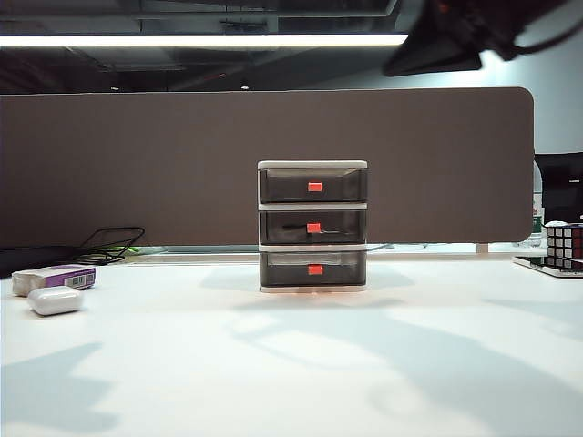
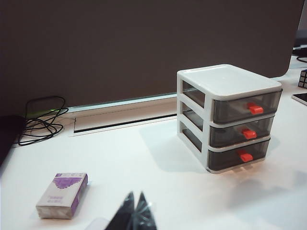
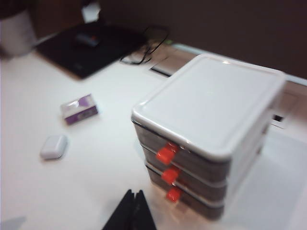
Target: Open the second layer of the drawer on the table, pick up the transparent tape on the table and put it in, and finally close the drawer.
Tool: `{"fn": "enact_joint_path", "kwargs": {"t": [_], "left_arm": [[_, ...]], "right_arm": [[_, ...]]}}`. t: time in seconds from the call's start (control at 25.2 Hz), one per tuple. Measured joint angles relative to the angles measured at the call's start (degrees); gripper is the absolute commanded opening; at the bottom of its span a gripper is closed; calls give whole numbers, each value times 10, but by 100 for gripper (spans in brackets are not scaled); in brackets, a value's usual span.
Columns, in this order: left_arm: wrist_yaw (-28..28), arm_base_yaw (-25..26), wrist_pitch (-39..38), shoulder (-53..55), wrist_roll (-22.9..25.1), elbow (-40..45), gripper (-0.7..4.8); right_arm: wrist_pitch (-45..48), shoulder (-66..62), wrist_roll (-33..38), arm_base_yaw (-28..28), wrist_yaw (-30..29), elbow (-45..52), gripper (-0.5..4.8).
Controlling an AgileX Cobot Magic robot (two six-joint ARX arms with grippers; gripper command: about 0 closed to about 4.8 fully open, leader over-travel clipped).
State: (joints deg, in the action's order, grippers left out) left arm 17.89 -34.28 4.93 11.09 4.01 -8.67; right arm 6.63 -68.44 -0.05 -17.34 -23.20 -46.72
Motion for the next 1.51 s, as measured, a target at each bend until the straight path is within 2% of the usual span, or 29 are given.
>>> {"fn": "enact_joint_path", "kwargs": {"t": [0.08,0.28,0.36,0.52,0.67,0.95,1.07,1.23,1.35,1.51], "left_arm": [[2,0,-2,-28,0,23,-6],[-23,0,4,-59,-26,46,-6],[-28,0,29,-75,-52,68,-6],[-27,0,48,-90,-71,86,-6],[-24,0,53,-90,-62,86,-6],[-10,0,52,-90,-4,86,-6],[-20,0,49,-90,2,86,-6],[-27,1,41,-90,4,86,-6],[-35,16,26,-90,14,86,-6],[-73,70,28,-90,24,86,-6]], "right_arm": [[10,84,28,-3,41,94,-5],[10,200,45,-23,68,205,-5],[9,276,67,-40,104,262,-5],[-7,384,86,-58,175,332,-5],[-72,498,89,-62,242,381,-5],[-91,620,102,-60,257,464,-5],[-139,658,111,-60,264,463,-5],[-161,683,88,-55,270,463,-5],[-165,683,77,-31,272,463,-5],[-165,683,62,35,238,463,-5]]}}
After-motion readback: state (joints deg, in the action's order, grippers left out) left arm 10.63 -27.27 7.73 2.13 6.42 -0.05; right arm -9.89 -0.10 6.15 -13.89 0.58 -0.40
